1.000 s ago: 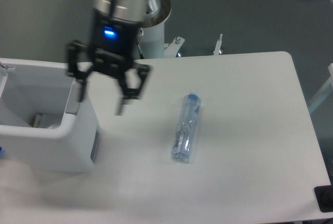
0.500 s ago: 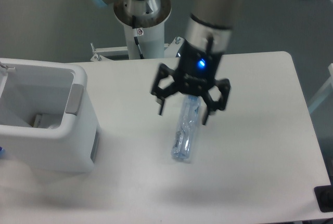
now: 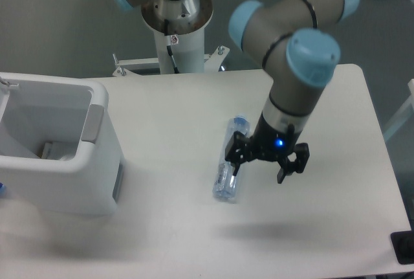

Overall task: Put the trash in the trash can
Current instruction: 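Lower the gripper and close it around the bottle's cap end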

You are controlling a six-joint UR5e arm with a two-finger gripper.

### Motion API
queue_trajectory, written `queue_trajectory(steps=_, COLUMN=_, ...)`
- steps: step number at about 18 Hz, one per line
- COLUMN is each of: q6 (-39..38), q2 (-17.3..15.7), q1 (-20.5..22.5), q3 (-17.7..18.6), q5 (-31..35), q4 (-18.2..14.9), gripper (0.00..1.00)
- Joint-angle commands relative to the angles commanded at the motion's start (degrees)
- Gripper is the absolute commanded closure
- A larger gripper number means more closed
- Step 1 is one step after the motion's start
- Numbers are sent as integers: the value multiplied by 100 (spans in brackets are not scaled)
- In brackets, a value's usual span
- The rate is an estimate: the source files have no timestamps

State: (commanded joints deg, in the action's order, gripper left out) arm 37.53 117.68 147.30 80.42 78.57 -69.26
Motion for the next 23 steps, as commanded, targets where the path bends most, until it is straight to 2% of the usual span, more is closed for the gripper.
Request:
queue_trajectory(steps=3, q6=79, q2=211, q1=-17, q3=-9, q5=228, q4=-9, gripper=0)
queue_trajectory(steps=7, q6=97, q2=422, q1=-281, q3=-9, q5=695, q4=-61, gripper=0)
queue_trajectory(steps=12, q6=88, q2=493, q1=-501, q3=9, q5=765, q4=-386, gripper=0)
queue_trajectory(steps=14, q6=79, q2=615, q1=-667, q3=18, q5=1062, q4=-527, gripper=0)
queue_trajectory(steps=16, q6=44, q2=756, q1=-764, q3=9, q5=1327, q4=-536, gripper=0)
queue_trajectory(steps=23, q6=0, q2=844, q1=-879, q3=105, q5=1345, q4=-536, gripper=0)
